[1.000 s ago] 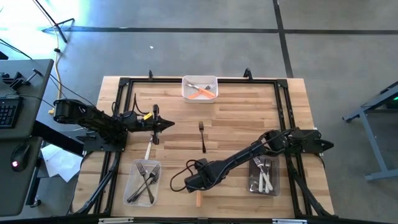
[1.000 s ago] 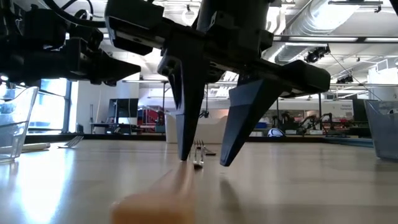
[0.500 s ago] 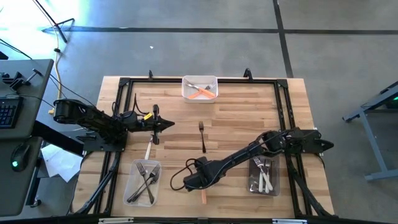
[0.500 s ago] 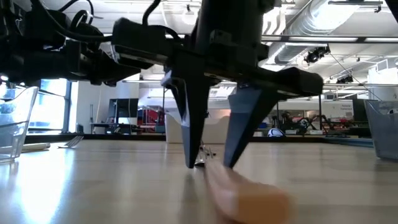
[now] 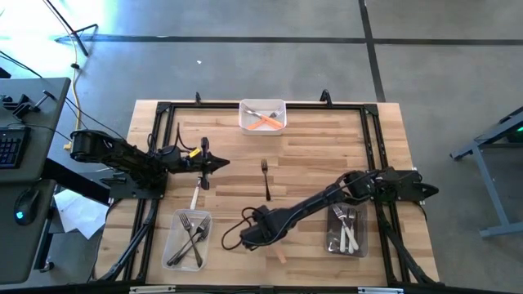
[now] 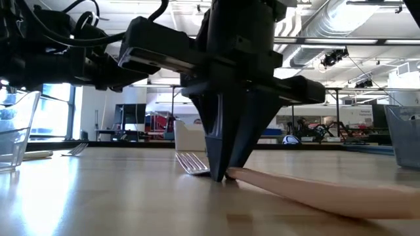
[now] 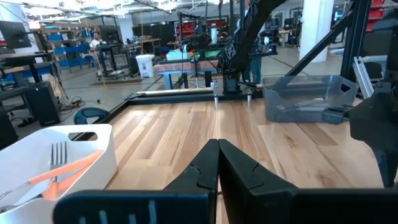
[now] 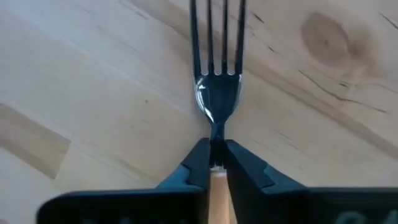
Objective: Sort silverware by color (type)
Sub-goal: Put the orange fork into the white bin
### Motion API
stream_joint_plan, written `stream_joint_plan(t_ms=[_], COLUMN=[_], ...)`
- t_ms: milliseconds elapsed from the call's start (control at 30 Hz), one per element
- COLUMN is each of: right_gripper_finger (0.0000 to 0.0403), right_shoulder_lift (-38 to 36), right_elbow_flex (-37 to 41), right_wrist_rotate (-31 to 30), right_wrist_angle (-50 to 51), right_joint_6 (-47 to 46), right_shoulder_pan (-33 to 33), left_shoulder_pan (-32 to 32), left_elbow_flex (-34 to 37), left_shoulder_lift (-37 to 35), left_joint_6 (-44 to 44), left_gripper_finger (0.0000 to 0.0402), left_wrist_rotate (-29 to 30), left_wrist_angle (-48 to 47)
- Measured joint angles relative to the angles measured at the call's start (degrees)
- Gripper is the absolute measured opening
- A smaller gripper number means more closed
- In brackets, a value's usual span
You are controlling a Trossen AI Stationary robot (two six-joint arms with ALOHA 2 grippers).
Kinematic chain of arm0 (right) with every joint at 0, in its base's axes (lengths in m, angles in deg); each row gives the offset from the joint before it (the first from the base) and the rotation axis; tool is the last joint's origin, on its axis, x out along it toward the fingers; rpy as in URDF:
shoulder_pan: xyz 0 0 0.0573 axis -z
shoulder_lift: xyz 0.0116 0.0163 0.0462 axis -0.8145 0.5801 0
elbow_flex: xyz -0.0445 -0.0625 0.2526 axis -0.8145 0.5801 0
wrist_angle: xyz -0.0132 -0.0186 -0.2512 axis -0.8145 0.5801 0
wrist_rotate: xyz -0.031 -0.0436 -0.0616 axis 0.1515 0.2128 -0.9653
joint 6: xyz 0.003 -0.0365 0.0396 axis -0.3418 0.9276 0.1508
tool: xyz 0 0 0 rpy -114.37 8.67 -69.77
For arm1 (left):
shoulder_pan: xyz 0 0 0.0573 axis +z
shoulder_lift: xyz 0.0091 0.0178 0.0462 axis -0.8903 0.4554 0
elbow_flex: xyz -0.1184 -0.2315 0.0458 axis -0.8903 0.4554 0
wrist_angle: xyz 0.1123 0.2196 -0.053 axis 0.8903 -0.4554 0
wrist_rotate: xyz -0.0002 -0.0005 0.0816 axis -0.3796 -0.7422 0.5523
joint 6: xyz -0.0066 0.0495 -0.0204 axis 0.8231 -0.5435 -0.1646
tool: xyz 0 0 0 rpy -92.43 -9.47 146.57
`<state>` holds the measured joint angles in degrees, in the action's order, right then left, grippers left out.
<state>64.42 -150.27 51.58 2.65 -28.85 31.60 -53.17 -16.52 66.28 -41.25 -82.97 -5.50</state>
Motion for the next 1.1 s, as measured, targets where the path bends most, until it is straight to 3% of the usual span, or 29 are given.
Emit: stream_joint_plan(t_ms=[300,533,600,700,867,1100], right_gripper_finger=[0.0013,0.0011,0.0012,0.0012,0.0012,0.0012], right_shoulder_lift=[0.3,0.3,-0.8,-4.2,-5.4,-5.4], right_elbow_flex=[-7.6,-19.6,-20.1,-16.7,-15.7,-15.7], right_wrist_rotate=[-0.6,-4.9,-7.0,-8.0,-9.5,-9.8], right_wrist_angle=[8.8,27.4,31.2,31.4,27.7,13.0], right_joint_6=[13.6,24.3,27.5,33.2,50.3,67.1], right_shoulder_pan=[3.2,8.1,10.8,15.7,25.5,38.5], left_shoulder_pan=[0.0,0.0,0.0,0.0,0.0,0.0], left_elbow_flex=[0.0,0.0,0.0,0.0,0.0,0.0], left_shoulder_lift=[0.0,0.0,0.0,-0.1,-0.2,-0.2], left_joint_6=[-0.4,3.4,5.7,6.0,4.8,3.1], left_gripper_finger=[0.0,0.0,0.0,0.0,0.0,0.0], left_wrist_rotate=[1.4,4.0,5.9,7.8,9.8,11.8], left_wrist_angle=[-0.3,0.1,0.7,1.6,2.8,2.3])
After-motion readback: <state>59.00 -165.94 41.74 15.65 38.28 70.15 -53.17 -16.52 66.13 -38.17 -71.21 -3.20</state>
